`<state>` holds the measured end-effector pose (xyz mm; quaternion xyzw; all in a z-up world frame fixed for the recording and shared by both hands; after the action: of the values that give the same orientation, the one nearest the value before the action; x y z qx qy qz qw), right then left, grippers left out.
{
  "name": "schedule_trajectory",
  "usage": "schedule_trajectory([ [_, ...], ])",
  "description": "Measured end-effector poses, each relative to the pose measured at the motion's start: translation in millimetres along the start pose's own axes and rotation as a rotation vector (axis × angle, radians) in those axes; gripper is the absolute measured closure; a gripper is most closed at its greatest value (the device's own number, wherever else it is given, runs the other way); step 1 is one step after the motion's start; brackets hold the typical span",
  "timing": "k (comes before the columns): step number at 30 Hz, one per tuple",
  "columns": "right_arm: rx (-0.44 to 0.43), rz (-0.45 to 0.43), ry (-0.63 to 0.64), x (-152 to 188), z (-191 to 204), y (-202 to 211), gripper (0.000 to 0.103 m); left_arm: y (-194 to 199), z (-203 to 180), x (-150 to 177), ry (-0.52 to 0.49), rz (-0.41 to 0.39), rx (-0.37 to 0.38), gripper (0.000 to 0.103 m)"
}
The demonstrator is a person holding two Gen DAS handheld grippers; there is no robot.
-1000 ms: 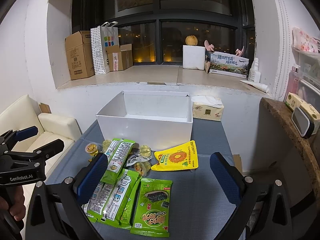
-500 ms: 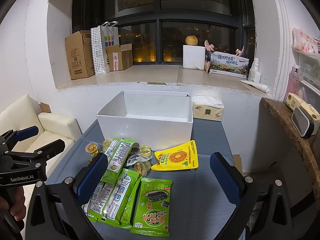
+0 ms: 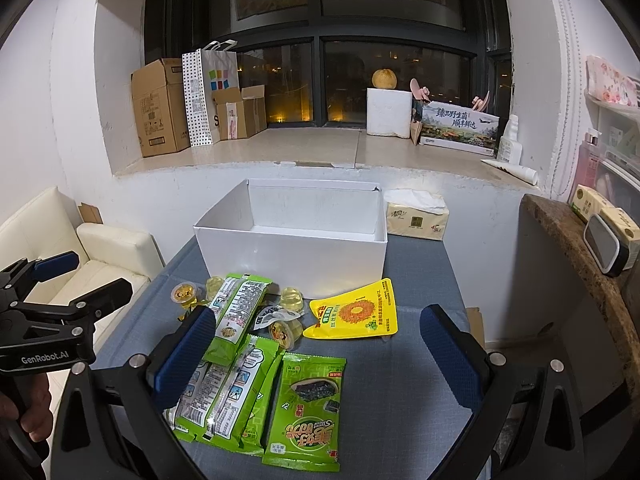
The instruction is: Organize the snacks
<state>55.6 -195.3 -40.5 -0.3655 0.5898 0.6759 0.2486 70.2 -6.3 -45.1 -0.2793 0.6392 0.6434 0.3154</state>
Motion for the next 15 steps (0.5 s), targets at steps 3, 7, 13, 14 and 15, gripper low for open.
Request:
schedule_trajectory([
  [3, 0.001, -0.001, 0.000, 0.4, 0.0, 0.1, 0.000, -0.2, -0.8, 0.6, 0.000, 0.001, 0.000, 0.000],
  [7, 0.004, 0.007, 0.001, 1.1, 0.2, -0.2, 0.000, -0.3, -0.9, 0.9, 0.000, 0.001, 0.001, 0.000],
  [13, 0.002, 0.008, -0.001, 1.7, -0.8, 0.0, 0.000, -2.0, -1.9, 2.6, -0.003, 0.006, 0.003, 0.000],
  [14, 0.001, 0.007, -0.002, 1.8, -0.9, 0.4, 0.000, -2.3, -2.3, 2.8, -0.003, 0.008, 0.005, 0.000],
  [15, 0.001, 0.007, -0.002, 1.8, -1.0, 0.6, 0.000, -2.5, -2.7, 2.6, -0.004, 0.009, 0.007, 0.000],
])
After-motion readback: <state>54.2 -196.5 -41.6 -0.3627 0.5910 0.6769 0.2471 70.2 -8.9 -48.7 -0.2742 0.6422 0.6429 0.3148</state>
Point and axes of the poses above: each gripper's, at about its wrist camera, not at the fingertips, and y roughly against the way its jaws point, z to its left, x to its underside, the point moved 9 cm from there along -y, roughly the way its jaws point, and after that the axes turned 3 degrees about z, right-handed, at the moved point
